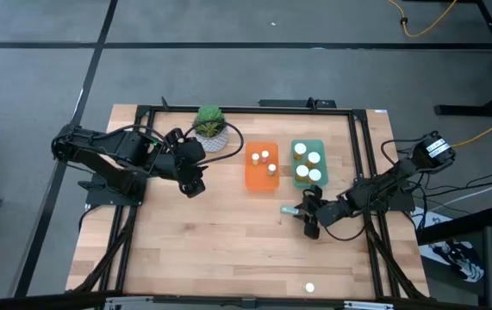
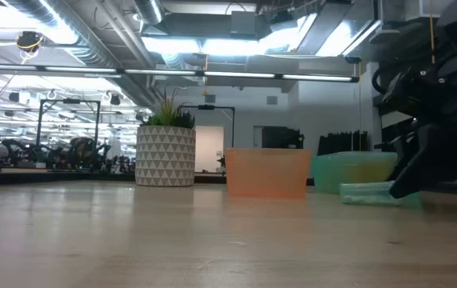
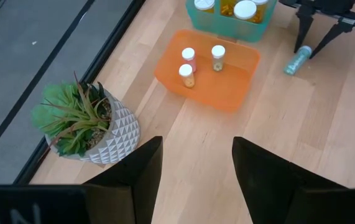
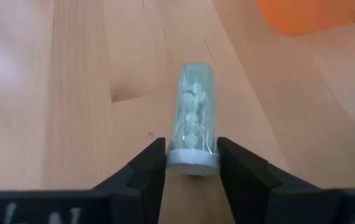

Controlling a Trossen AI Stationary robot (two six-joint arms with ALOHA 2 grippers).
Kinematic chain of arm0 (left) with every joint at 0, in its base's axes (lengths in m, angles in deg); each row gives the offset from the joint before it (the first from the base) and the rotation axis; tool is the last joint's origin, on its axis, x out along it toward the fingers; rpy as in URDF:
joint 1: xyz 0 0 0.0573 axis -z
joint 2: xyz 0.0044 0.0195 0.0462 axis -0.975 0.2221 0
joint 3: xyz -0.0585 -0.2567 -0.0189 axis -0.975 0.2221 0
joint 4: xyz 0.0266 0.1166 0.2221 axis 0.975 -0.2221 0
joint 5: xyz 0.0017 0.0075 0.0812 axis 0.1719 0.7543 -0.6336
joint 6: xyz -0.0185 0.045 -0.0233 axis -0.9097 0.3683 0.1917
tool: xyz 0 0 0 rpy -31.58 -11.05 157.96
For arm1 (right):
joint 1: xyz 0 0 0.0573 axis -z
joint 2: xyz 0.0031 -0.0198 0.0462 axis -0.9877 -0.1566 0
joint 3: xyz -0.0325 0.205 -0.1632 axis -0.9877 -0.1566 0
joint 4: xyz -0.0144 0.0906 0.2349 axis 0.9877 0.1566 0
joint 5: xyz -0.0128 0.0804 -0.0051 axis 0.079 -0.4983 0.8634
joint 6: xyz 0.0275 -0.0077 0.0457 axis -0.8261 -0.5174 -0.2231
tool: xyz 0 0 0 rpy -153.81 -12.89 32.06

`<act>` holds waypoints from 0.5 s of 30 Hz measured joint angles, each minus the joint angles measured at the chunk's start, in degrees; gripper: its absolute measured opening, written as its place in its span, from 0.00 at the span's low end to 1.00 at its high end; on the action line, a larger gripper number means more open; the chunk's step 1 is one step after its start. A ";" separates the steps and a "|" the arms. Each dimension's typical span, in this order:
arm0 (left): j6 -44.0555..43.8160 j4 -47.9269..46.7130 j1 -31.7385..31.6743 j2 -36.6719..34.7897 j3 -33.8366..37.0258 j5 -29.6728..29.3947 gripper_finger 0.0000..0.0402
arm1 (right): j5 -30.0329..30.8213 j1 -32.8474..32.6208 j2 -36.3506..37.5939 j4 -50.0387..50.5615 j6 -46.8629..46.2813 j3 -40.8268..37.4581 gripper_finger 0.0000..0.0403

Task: Pick and place medicine bottles into bin by pill shape (circle, oval)
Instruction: Adjust the small blue bottle

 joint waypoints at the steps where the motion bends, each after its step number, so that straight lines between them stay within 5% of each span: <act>1: 0.00 0.00 0.00 0.00 0.00 0.00 0.47 | -0.03 0.00 0.00 0.12 -0.22 0.40 0.35; 7: 0.13 0.00 0.00 0.00 0.00 0.00 0.47 | -1.52 0.00 0.00 5.74 8.30 9.23 0.32; 15: 0.15 0.00 0.01 0.00 0.01 0.00 0.47 | 1.95 3.63 0.00 43.52 26.83 34.63 0.31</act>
